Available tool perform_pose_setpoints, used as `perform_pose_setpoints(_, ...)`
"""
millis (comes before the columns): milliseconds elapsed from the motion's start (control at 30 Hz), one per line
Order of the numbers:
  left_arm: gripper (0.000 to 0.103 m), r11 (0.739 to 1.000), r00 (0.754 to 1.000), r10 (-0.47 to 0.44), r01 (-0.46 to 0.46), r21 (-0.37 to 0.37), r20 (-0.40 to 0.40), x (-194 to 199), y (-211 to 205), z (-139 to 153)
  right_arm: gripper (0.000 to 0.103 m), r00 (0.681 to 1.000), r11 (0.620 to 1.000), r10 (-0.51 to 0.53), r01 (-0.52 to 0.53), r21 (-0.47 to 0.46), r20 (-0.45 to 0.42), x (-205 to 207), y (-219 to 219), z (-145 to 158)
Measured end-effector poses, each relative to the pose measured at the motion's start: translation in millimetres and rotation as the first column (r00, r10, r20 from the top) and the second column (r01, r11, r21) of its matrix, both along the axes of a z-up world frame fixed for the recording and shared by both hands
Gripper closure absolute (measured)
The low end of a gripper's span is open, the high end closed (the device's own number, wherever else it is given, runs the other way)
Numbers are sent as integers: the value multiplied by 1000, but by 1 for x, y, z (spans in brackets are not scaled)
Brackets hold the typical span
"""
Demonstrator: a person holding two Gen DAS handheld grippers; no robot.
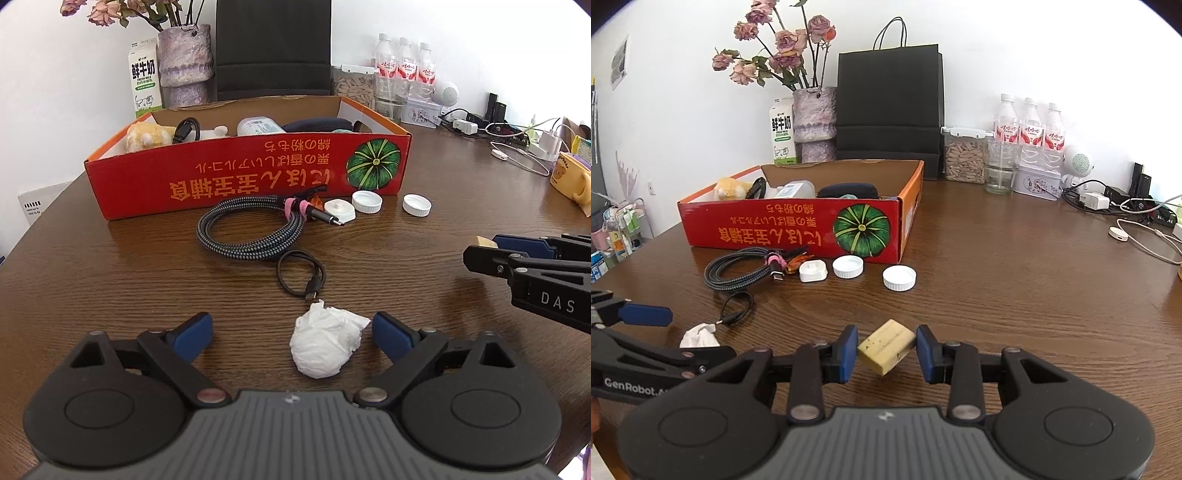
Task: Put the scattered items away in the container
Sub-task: 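Grasp the yellow block with the right tool while the left grasps the white tissue, then carry the yellow block and white tissue into the box and open both tools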
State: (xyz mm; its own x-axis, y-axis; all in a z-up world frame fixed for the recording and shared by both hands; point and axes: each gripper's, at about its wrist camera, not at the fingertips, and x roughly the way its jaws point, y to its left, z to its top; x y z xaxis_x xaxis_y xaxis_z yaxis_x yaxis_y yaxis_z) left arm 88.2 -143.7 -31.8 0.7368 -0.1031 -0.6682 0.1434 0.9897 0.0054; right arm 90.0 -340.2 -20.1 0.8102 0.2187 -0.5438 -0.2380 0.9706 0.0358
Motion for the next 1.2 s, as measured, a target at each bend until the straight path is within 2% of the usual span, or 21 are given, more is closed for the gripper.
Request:
perform_pose_setpoints(100,16,1000,1000,4,-4,0,13,-3,0,0,70,1000,1000,11,-11,1,-3,-2,2,-2)
perform_pose_setpoints(200,31,1000,1000,10,-10,-1,24,-5,-1,2,70,1000,1000,19,-19,4,-4,-4,3,-4)
perform_pose_setpoints(233,38,1000,1000,14,-14,-2,28,-5,0,2,70,1000,1000,19,-19,5,-4,-4,3,-4)
perform_pose_setpoints(267,52,1000,999,24,-24,-6,36,-6,0,3,70,1000,1000,18,-18,6,-5,-5,4,-4)
perform_pose_setpoints(300,60,999,999,33,-32,-9,42,-7,1,3,70,1000,1000,18,-18,8,-5,-5,3,-4)
perform_pose_setpoints(333,78,999,998,36,-36,-16,43,-8,2,4,70,1000,1000,17,-17,10,-5,-5,4,-4)
perform_pose_setpoints(367,85,999,998,36,-35,-25,42,-8,3,5,70,1000,1000,17,-17,12,-5,-5,4,-3)
perform_pose_setpoints(833,86,997,996,41,-35,-69,82,-11,17,16,70,999,999,42,-42,15,4,-3,18,7)
perform_pose_setpoints(1200,86,991,973,82,-56,-121,217,7,38,51,70,996,999,43,-45,19,80,22,38,42)
